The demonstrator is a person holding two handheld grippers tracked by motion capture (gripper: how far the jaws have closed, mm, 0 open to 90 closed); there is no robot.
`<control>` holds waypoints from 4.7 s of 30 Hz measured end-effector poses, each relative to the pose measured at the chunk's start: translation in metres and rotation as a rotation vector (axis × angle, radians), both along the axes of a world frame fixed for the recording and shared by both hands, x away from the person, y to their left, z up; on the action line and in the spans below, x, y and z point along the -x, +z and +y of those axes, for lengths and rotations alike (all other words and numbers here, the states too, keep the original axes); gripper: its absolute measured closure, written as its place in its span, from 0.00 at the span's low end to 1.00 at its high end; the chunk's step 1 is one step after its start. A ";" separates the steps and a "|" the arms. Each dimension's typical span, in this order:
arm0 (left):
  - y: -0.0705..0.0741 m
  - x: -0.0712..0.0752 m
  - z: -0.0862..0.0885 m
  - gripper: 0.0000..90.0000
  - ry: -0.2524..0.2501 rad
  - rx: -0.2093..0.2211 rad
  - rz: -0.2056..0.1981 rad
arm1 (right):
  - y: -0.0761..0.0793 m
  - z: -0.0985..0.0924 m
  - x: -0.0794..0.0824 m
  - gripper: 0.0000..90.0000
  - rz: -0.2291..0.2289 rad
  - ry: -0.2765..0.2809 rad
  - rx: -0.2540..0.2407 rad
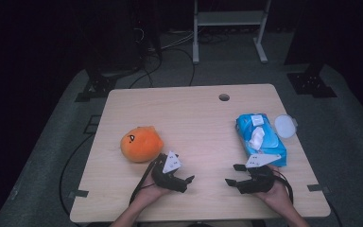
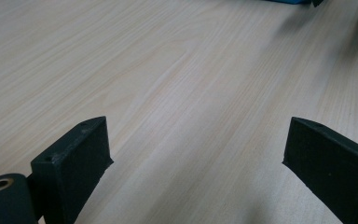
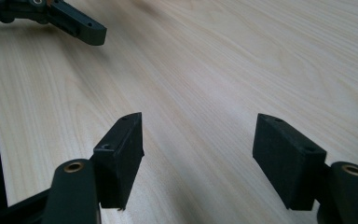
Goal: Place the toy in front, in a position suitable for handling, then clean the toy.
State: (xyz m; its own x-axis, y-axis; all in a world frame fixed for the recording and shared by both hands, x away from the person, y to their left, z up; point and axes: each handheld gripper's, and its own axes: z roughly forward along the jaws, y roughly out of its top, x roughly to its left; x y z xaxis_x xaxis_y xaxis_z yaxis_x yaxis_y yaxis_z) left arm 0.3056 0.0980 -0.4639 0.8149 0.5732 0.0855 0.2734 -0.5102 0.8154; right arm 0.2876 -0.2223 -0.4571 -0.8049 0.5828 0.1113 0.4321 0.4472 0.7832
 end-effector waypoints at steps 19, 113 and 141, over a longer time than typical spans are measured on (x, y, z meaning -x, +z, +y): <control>0.039 -0.002 0.004 0.04 -0.073 0.141 0.019 | 0.002 -0.004 0.001 0.36 -0.007 -0.026 -0.011; 0.034 -0.072 0.145 0.26 0.215 0.080 -0.002 | 0.002 -0.003 0.005 0.37 -0.006 -0.022 0.008; 0.066 -0.059 0.138 0.44 0.163 0.340 -0.027 | 0.005 -0.007 0.009 0.37 -0.024 -0.022 -0.012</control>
